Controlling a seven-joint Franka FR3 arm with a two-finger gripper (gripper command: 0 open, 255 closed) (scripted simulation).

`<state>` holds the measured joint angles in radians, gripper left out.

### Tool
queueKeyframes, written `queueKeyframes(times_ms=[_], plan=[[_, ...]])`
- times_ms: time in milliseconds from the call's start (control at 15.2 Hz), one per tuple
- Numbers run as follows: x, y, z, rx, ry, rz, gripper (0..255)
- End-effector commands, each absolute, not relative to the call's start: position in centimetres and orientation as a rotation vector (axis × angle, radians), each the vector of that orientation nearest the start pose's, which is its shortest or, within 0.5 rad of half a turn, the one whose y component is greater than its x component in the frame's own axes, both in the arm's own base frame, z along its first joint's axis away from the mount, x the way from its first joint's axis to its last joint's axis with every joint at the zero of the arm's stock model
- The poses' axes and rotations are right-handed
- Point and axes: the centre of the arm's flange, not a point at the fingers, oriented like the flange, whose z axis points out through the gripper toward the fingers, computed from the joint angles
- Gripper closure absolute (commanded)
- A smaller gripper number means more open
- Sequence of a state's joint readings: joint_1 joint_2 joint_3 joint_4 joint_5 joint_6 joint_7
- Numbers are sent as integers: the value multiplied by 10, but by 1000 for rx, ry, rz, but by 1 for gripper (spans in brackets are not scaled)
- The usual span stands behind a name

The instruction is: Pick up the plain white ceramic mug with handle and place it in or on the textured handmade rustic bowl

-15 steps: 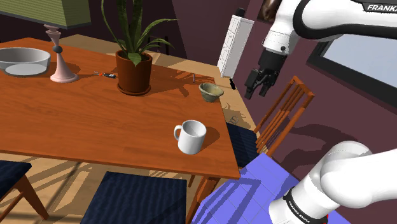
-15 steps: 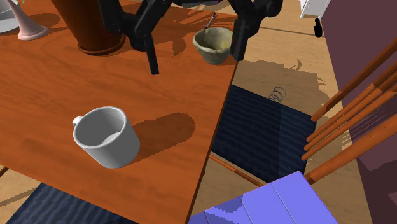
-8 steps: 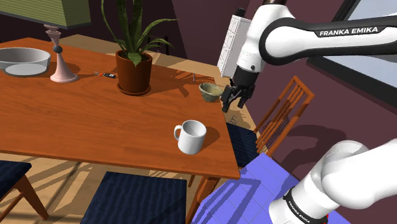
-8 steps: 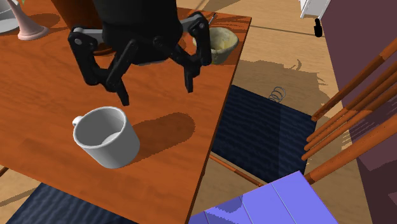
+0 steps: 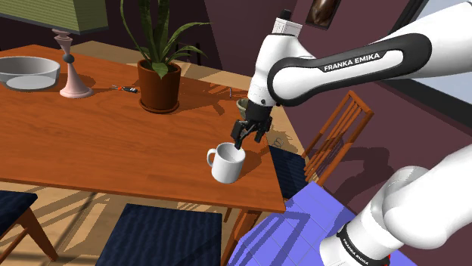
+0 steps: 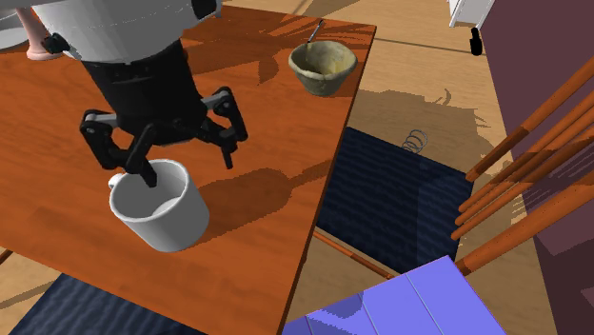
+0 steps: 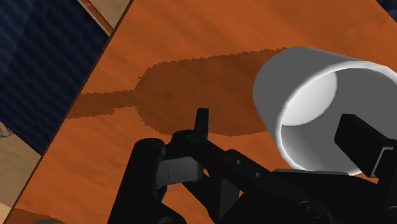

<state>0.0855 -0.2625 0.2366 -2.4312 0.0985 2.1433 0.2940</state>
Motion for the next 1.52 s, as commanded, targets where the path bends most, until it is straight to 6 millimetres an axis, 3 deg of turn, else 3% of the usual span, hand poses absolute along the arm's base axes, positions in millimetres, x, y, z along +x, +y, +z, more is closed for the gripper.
queueKeyframes(times_ms=[0,528,990,1056,1452], plan=[[430,159,383,-3130,49,54,0],[429,159,343,-3130,49,54,0],[429,159,343,-3130,49,54,0],[429,159,343,-3130,49,54,255],[429,159,343,-3130,49,54,255]])
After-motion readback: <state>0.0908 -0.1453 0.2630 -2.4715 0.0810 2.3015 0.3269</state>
